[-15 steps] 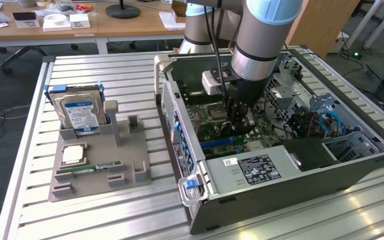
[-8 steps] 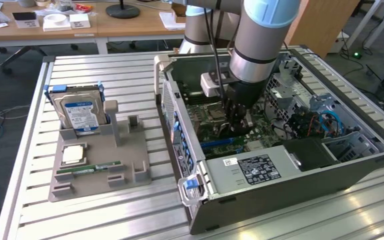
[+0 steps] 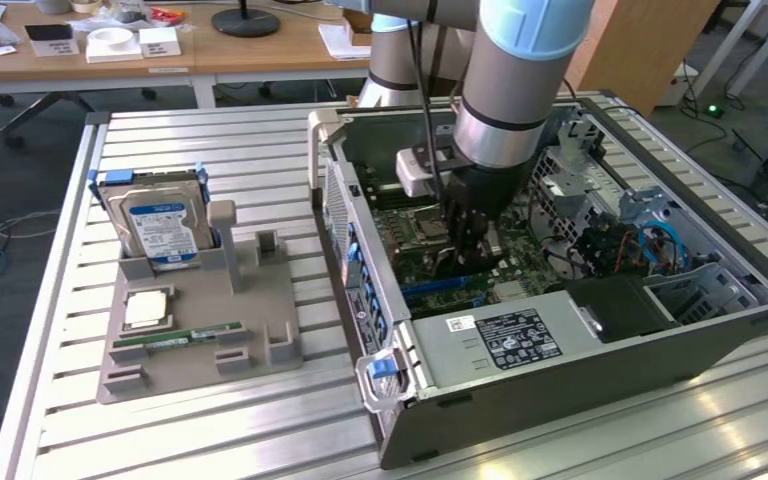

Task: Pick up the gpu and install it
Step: 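Insert the gpu into the slot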

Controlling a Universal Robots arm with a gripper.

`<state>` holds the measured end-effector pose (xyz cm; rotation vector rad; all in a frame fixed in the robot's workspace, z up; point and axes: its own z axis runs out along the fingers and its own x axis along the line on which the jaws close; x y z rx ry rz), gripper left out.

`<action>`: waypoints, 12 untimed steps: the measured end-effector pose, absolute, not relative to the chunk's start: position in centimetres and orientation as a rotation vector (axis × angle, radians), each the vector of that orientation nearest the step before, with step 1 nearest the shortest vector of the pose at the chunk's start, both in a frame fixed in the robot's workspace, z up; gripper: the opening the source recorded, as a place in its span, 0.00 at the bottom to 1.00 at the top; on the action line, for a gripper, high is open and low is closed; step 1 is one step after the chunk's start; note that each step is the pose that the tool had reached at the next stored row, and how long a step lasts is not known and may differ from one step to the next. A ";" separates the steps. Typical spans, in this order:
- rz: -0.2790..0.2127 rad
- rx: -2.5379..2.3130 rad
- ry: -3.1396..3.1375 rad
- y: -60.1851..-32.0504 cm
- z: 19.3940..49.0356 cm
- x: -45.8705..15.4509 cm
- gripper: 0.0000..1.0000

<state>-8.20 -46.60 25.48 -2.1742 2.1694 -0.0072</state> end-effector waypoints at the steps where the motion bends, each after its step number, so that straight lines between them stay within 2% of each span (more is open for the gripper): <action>1: -0.008 -2.174 2.169 -46.6 25.4 -8.2 0.26; 12: -0.011 -2.172 2.167 -46.4 25.3 -8.6 0.26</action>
